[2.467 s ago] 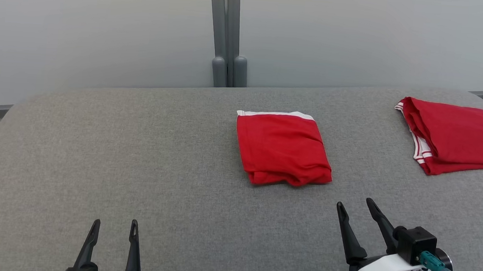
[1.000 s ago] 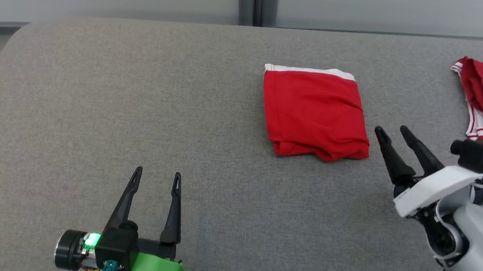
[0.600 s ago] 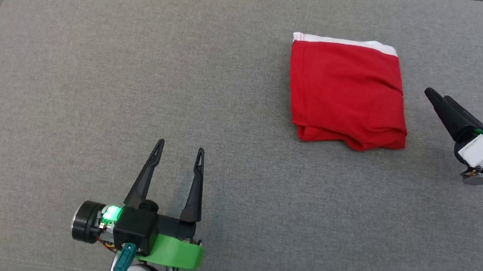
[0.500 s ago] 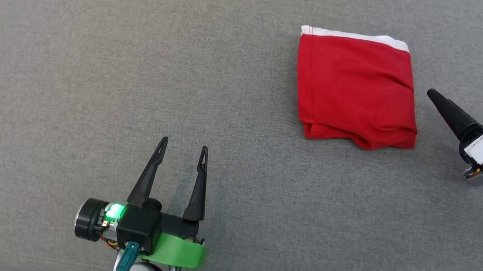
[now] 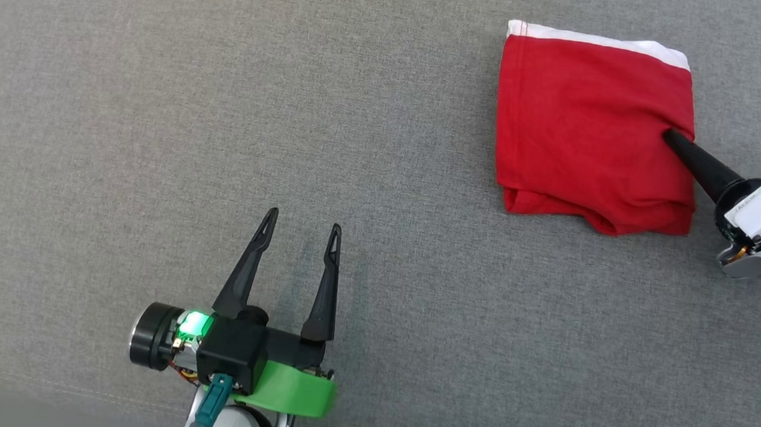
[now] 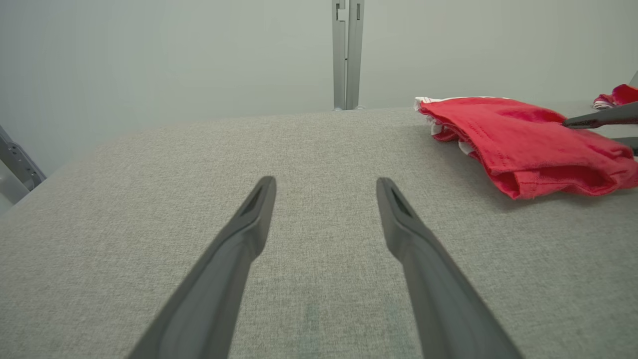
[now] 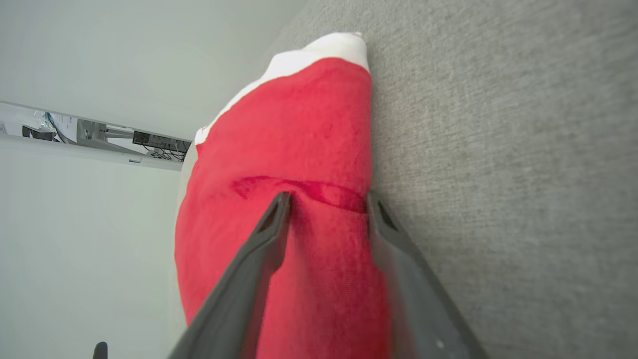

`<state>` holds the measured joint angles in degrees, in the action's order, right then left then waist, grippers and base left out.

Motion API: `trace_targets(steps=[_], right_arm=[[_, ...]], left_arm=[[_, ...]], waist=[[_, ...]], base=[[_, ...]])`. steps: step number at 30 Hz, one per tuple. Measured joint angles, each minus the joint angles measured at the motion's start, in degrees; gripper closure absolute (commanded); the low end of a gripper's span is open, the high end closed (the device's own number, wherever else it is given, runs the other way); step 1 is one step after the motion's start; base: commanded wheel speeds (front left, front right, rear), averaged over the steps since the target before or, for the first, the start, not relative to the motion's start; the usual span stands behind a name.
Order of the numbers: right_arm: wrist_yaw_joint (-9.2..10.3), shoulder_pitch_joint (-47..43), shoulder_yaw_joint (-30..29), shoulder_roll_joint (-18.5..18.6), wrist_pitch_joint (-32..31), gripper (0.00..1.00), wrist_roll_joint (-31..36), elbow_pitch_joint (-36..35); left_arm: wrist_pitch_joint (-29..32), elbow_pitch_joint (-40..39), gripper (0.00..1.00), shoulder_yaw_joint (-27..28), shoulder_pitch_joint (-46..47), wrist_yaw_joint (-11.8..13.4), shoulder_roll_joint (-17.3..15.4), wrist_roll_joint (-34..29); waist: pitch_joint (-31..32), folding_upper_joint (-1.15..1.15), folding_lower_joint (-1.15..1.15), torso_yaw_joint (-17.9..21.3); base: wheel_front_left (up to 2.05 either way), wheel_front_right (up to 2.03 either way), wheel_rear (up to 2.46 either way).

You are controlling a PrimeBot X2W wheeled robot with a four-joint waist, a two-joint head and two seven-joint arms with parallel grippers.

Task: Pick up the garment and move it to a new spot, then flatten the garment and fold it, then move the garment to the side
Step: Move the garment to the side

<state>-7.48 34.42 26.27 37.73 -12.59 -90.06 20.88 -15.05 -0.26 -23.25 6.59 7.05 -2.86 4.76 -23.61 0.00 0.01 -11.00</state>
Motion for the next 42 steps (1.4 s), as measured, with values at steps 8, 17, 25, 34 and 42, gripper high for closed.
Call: trace_targets(steps=[8, 17, 25, 34, 42], right_arm=[[0.0, -0.03, 2.67, 4.53, 2.63, 1.0, 7.19, -3.64], [-0.01, 1.62, 5.47, 14.59, 7.55, 1.0, 15.68, -8.45], [-0.01, 4.75, 5.82, 21.96, 11.04, 1.0, 18.11, -9.82], [-0.01, 5.25, 5.2, 30.42, 13.7, 1.0, 19.79, -9.77], [-0.01, 6.99, 5.11, 36.69, 14.13, 1.0, 23.92, -6.91]], left_arm=[[0.0, 0.07, 0.0, 0.69, 0.18, -0.05, 0.0, -0.33], [0.0, -0.9, 0.0, 1.29, 2.02, -1.08, 0.0, -2.21], [0.0, -1.42, 0.0, 1.67, 4.86, -2.49, -0.57, -4.35], [0.0, -2.49, 0.0, 1.25, 6.93, -2.75, -2.23, -5.37], [0.0, -3.23, 0.0, 0.45, 8.99, -2.75, -3.41, -5.6]], waist=[[0.37, 0.0, 0.0, 0.93], [-1.43, 0.0, 0.0, 4.63], [-5.54, 0.0, 0.0, 7.88], [-10.09, 0.0, 0.0, 10.78], [-13.57, 0.0, 0.0, 12.39]], base=[[0.0, 0.0, 0.0], [0.0, 0.0, 0.0], [0.0, 0.0, 0.0], [0.0, 0.0, 0.0], [0.0, 0.0, 0.0]])
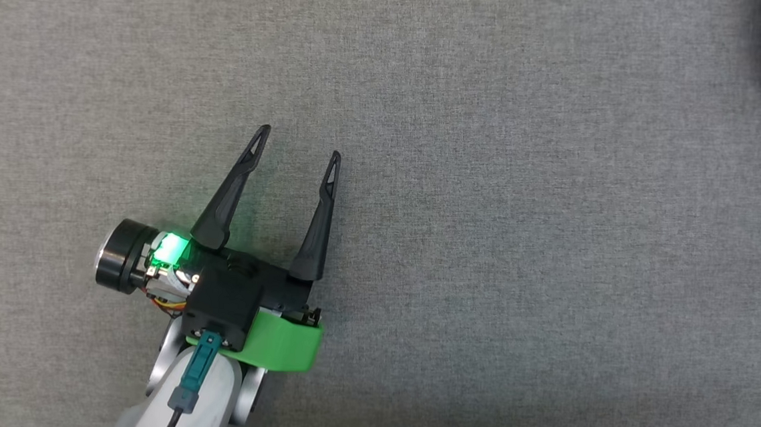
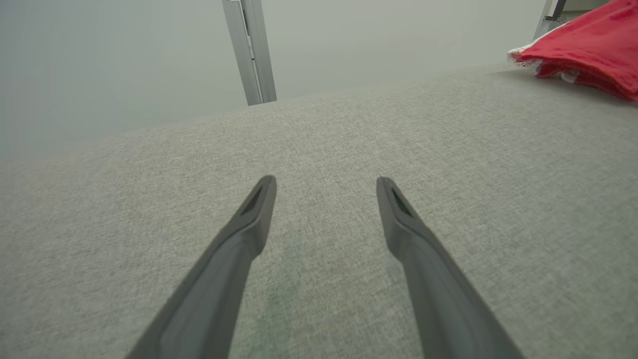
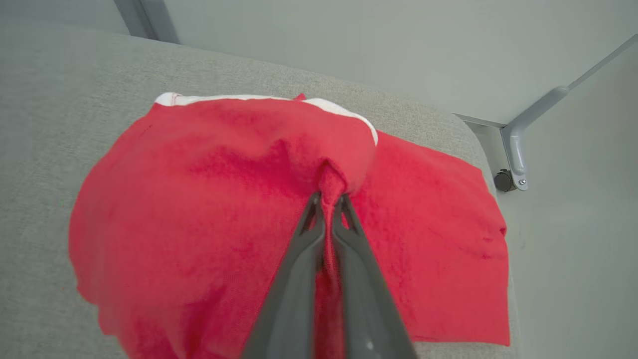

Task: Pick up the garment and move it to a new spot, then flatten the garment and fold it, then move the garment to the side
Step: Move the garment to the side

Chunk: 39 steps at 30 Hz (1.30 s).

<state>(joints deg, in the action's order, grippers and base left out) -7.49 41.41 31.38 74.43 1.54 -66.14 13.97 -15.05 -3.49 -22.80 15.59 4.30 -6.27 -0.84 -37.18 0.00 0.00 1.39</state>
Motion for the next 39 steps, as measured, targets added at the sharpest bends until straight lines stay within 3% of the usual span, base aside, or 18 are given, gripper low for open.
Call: trace_targets(steps=[14, 21, 22, 23, 28, 34, 39], right_arm=[[-0.05, 3.24, 0.6, 5.17, 0.92, 1.0, 11.79, 6.77], [-0.05, 4.85, 0.49, 5.98, 1.81, 1.0, 15.62, 8.0], [-0.05, 4.97, 0.53, 5.97, 1.56, 0.65, 16.19, 8.33], [-0.05, 5.04, 0.54, 5.97, 1.46, 0.0, 17.07, 8.73], [-0.05, 6.09, -0.44, 4.61, 0.98, 0.0, 20.25, 12.84], [-0.05, 6.27, -1.07, 0.41, 0.3, 0.0, 22.56, 15.46], [-0.05, 6.72, -1.48, -7.64, 4.57, 0.0, 24.17, 13.15]], left_arm=[[-0.01, -0.46, 0.0, -1.59, 1.66, 0.27, -0.9, 0.19], [-0.01, -0.42, 0.0, -2.05, 1.97, 0.77, -1.02, 0.37], [-0.01, -0.4, 0.0, -2.13, 2.04, 0.77, -1.02, 0.45], [-0.01, -0.37, 0.0, -2.23, 2.07, 0.78, -1.02, 0.46], [-0.08, -0.13, 0.0, -2.53, 2.41, 0.84, -1.01, 0.63], [-0.08, 0.22, 0.0, -2.49, 2.4, 1.23, -1.01, 1.09], [-0.08, 0.48, 0.0, -1.76, 1.49, 1.6, -0.97, 1.74]], waist=[[-2.72, 0.0, 0.0, -0.82], [-2.92, 0.0, 0.0, -1.3], [-2.95, 0.0, 0.0, -1.34], [-2.98, 0.0, 0.0, -1.39], [-2.84, 0.0, 0.0, -1.6], [-1.22, 0.0, 0.0, -1.52], [1.44, 0.0, 0.0, -1.2]], base=[[0.0, 0.0, 0.0], [0.0, 0.0, 0.0], [0.0, 0.0, 0.0], [0.0, 0.0, 0.0], [0.0, 0.0, 0.0], [0.0, 0.0, 0.0], [0.0, 0.0, 0.0]])
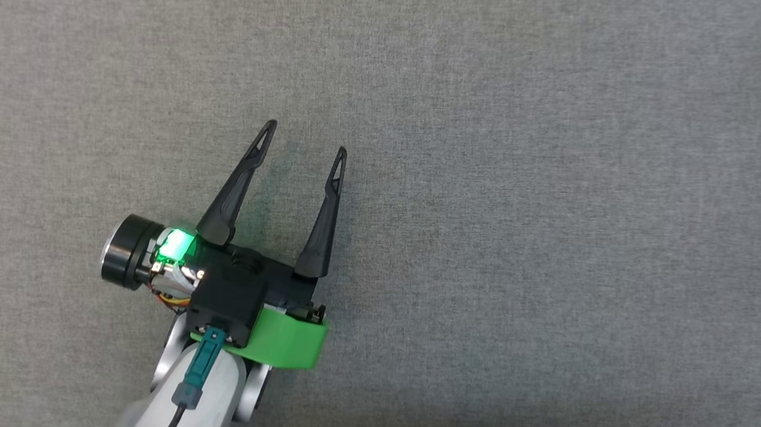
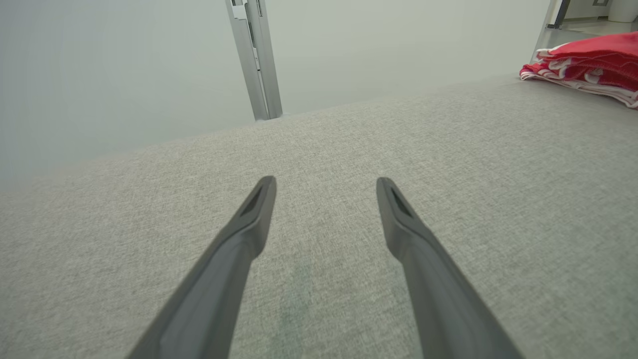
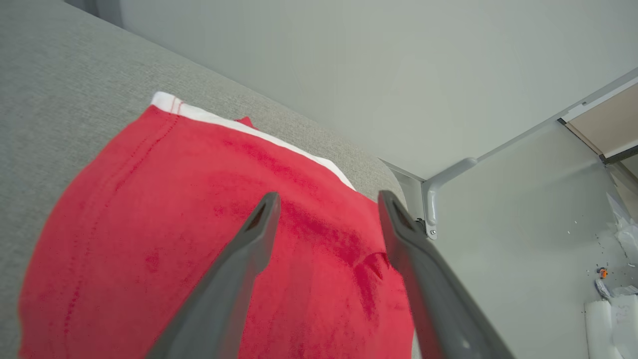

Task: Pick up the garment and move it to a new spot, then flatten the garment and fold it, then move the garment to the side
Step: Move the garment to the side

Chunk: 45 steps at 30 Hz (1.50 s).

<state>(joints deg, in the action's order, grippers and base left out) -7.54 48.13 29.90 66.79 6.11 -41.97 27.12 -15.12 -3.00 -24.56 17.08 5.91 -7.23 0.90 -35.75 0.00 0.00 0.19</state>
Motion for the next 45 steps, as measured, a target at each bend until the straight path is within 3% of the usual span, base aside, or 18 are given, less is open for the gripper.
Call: trace_targets(steps=[6, 14, 21, 25, 32, 38, 45], right_arm=[[0.0, -1.79, 2.86, -12.45, 4.63, 0.0, 3.23, -1.85], [0.0, -8.84, 4.93, -29.28, 8.69, 0.0, 4.92, 1.76], [0.0, -23.35, -10.2, -45.77, 8.89, 0.0, 14.43, -5.41], [0.01, -31.7, -15.78, -53.05, 8.92, 0.0, 21.84, -11.23], [0.0, -43.19, -19.26, -58.72, 8.92, 0.0, 27.22, -14.79], [0.01, -49.66, -20.14, -60.24, 8.93, 0.0, 28.7, -15.77], [0.01, -50.92, -19.18, -60.5, 8.93, 0.0, 29.1, -15.71]], left_arm=[[0.0, 1.01, 0.0, 1.48, -2.62, 0.42, 0.38, 1.33], [0.0, 3.91, 0.0, 6.1, -8.57, 1.18, 2.13, 4.49], [0.0, 5.27, 0.0, 12.03, -15.16, 0.16, 3.44, 8.5], [0.0, 5.31, 0.0, 14.44, -18.1, -0.82, 3.99, 8.54], [0.0, 3.0, 0.0, 16.75, -24.44, -2.65, 4.21, 5.91], [0.0, 4.22, 0.0, 17.92, -28.36, -4.39, 4.28, 5.54], [0.0, 4.36, 0.0, 18.83, -29.95, -5.72, 4.3, 5.5]], waist=[[4.39, 0.0, 0.0, 0.6], [12.1, 0.0, -0.01, 0.9], [19.73, 0.0, -0.01, 0.45], [23.94, 0.0, -0.01, 0.18], [31.11, 0.0, -0.01, 0.23], [36.46, 0.0, -0.01, 0.58], [40.67, 0.0, -0.01, 1.5]], base=[[0.0, 0.0, 0.0], [0.0, 0.0, 0.0], [0.0, 0.0, 0.0], [0.0, 0.0, 0.0], [0.0, 0.0, 0.0], [0.0, 0.0, 0.0], [0.0, 0.0, 0.0]])
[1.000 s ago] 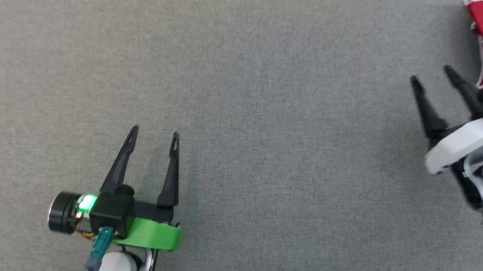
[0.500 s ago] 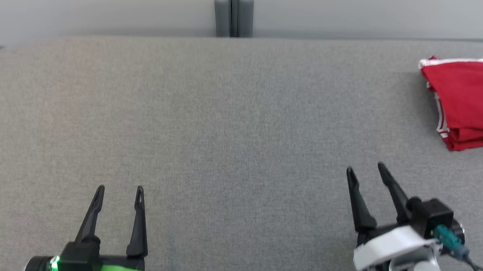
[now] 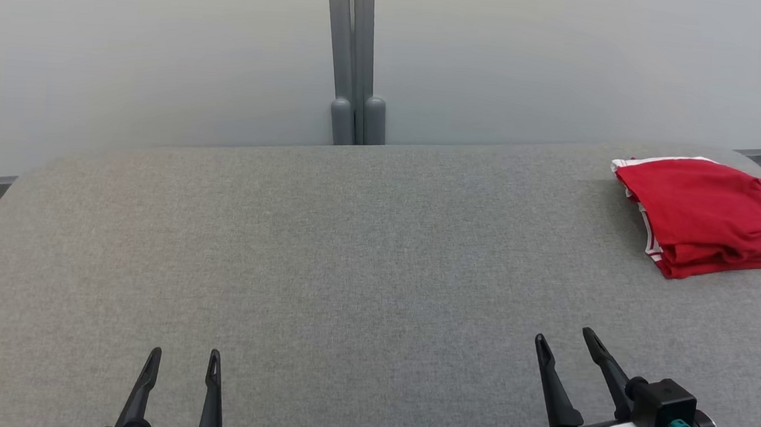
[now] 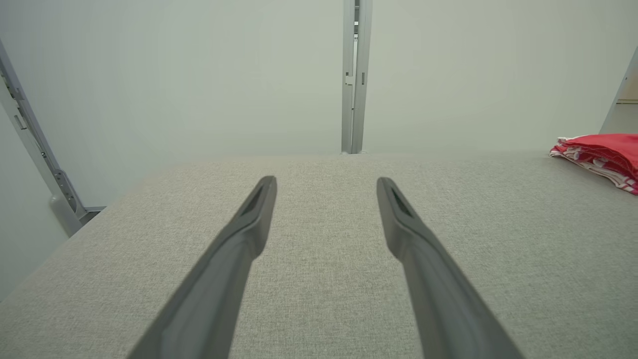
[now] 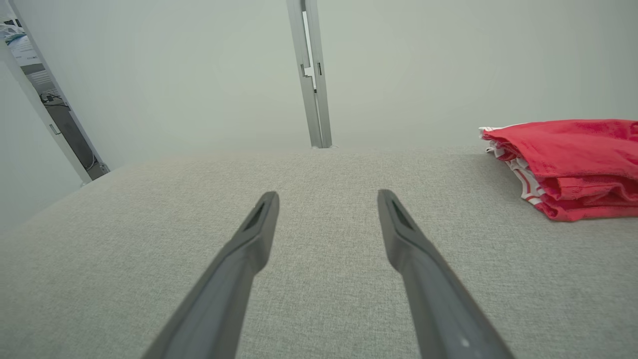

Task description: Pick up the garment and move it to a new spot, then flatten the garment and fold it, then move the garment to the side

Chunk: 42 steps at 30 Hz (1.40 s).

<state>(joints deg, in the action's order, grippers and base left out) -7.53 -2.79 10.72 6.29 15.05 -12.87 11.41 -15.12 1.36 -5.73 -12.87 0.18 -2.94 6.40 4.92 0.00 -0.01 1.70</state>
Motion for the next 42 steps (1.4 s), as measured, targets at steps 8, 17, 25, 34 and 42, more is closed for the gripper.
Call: trace_targets(steps=[8, 17, 25, 34, 42], right_arm=[[0.0, -0.41, 0.27, -0.03, 0.0, 0.0, 0.0, 0.0], [0.0, -0.44, 0.43, -0.2, 0.0, 0.0, 0.0, 0.04], [0.0, -0.43, 0.45, -0.51, 0.0, 0.0, -0.02, 0.25], [-0.01, -0.47, 0.99, -0.31, -0.01, 1.0, -0.1, 0.75], [-0.01, -1.57, 0.47, -0.44, -1.2, 1.0, -5.12, 2.31]], left_arm=[[0.0, -0.04, 0.0, 0.44, -0.33, -0.24, 0.01, 0.26], [0.0, 0.36, 0.0, 0.67, -0.36, -0.25, 0.02, 0.41], [0.0, 0.89, 0.0, 0.94, -0.36, -0.67, 0.02, 0.41], [-0.01, 1.82, 1.0, 0.94, -0.36, 0.05, 0.02, -0.1], [1.04, 3.97, 1.0, 0.82, -0.44, -0.21, 0.07, 5.46]], waist=[[1.05, 0.0, 0.0, 0.15], [0.82, 0.0, 0.0, -0.3], [0.89, 0.0, 0.0, -0.11], [0.84, 0.0, 0.0, 0.03], [0.58, 0.0, 0.0, -0.03]], base=[[0.0, 0.0, 0.0], [0.0, 0.0, 0.0], [0.0, 0.0, 0.0], [0.0, 0.0, 0.0], [0.0, 0.0, 0.0]])
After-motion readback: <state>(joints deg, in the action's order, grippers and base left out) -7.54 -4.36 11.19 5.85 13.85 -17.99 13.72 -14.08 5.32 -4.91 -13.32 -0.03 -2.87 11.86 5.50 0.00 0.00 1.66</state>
